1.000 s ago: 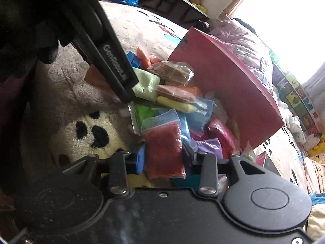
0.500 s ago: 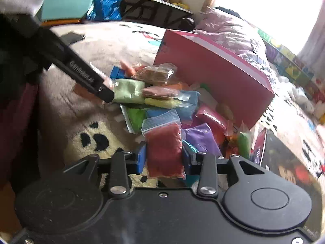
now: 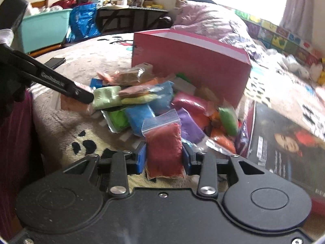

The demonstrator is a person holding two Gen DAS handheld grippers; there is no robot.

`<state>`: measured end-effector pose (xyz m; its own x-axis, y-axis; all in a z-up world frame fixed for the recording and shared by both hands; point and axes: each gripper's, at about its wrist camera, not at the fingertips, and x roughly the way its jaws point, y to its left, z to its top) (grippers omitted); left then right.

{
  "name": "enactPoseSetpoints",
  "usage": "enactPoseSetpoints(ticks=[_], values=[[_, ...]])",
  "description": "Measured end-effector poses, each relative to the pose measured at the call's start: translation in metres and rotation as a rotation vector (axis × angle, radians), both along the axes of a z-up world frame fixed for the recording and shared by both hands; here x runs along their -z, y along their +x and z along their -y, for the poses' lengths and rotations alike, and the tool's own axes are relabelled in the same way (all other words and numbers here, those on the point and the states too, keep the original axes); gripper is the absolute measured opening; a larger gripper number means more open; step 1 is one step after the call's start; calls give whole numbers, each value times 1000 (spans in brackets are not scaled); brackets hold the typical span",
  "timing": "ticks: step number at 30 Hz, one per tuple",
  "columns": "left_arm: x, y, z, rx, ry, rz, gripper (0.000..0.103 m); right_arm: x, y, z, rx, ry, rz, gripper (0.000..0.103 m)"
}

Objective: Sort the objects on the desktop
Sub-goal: 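Lift the orange packet with the left gripper over the pink shoebox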

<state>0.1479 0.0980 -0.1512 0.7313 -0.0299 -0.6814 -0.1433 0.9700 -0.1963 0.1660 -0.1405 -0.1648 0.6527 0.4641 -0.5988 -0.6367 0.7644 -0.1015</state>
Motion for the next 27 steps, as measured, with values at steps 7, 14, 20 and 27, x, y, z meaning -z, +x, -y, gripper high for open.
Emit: enactPoseSetpoints(ticks=[7, 14, 20, 27], values=[[-17, 11, -3, 1, 8, 44, 13, 6, 5, 14, 38, 58, -41, 36], [-47, 25, -2, 18, 24, 105, 13, 12, 10, 23, 55, 87, -57, 36], [-69, 47, -1, 37, 43, 153, 13, 16, 14, 28, 57, 111, -84, 36], [-90, 86, -4, 50, 64, 196, 13, 17, 14, 31, 50, 121, -87, 36]])
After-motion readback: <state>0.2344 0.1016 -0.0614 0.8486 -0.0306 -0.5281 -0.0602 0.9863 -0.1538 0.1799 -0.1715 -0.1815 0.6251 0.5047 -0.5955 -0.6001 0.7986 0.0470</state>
